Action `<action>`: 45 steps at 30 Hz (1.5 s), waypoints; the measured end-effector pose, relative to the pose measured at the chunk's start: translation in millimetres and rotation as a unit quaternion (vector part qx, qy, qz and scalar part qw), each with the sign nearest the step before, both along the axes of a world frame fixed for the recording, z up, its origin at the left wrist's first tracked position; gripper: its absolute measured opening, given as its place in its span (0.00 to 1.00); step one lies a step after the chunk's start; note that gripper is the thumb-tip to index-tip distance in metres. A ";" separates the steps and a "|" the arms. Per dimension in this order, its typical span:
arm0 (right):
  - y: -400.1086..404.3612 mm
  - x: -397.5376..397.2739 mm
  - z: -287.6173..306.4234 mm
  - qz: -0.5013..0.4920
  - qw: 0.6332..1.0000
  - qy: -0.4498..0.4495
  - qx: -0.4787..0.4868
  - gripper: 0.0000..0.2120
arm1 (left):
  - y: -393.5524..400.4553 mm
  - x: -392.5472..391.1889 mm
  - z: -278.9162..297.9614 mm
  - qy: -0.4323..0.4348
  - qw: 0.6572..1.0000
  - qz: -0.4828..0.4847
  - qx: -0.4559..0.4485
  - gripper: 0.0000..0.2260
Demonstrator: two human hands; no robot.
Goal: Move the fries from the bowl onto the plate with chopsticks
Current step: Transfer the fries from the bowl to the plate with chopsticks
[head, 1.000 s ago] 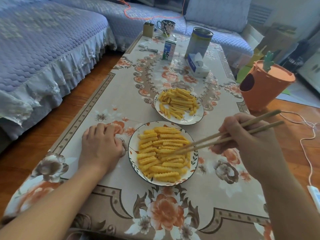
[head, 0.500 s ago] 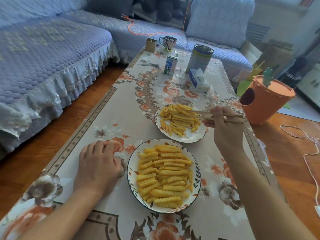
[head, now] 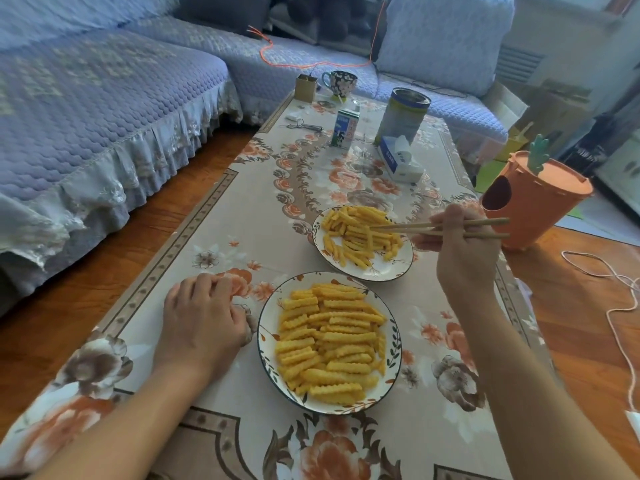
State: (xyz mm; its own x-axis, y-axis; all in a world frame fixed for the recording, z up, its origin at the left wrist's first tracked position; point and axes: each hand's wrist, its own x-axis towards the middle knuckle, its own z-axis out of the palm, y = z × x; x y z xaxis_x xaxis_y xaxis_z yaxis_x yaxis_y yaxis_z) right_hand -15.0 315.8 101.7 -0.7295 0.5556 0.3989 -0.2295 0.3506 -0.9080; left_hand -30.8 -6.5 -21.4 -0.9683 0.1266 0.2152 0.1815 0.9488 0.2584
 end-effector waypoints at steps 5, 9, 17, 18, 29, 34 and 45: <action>-1.0 37.6 23.6 0.016 1.000 -0.004 0.001 0.16 | -1.5 2.3 -0.9 -0.006 1.000 0.001 -0.008 0.19; 9.7 35.8 18.3 -0.010 0.999 -0.032 0.011 0.15 | -1.2 1.7 -2.3 0.000 1.000 0.000 -0.007 0.19; -1.3 8.0 -11.6 -0.014 0.996 -0.085 0.015 0.16 | 0.3 0.7 -1.2 0.000 1.000 0.004 -0.003 0.19; -1.7 5.2 -14.4 -0.019 0.996 -0.089 0.018 0.16 | 0.1 0.5 -1.4 0.001 1.000 0.003 -0.003 0.19; -13.1 67.6 58.3 0.171 0.975 -0.119 -0.081 0.22 | 0.3 1.8 1.5 -0.001 1.000 0.003 -0.010 0.19; -39.5 108.6 66.0 0.238 0.948 -0.212 -0.010 0.21 | 1.3 3.5 2.8 0.000 1.000 0.002 -0.007 0.18; -47.0 125.0 50.6 0.210 0.955 -0.208 0.016 0.19 | 0.3 2.9 1.5 -0.001 1.000 -0.002 -0.004 0.14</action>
State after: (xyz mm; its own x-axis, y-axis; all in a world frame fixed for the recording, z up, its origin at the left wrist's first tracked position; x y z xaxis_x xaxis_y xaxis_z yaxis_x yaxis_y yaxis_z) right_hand 110.0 268.8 152.3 -0.9847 0.1706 0.0366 0.0231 0.3353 -0.9418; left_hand -27.9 -6.2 -19.9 -0.9681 0.1319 0.2128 0.1845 0.9504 0.2503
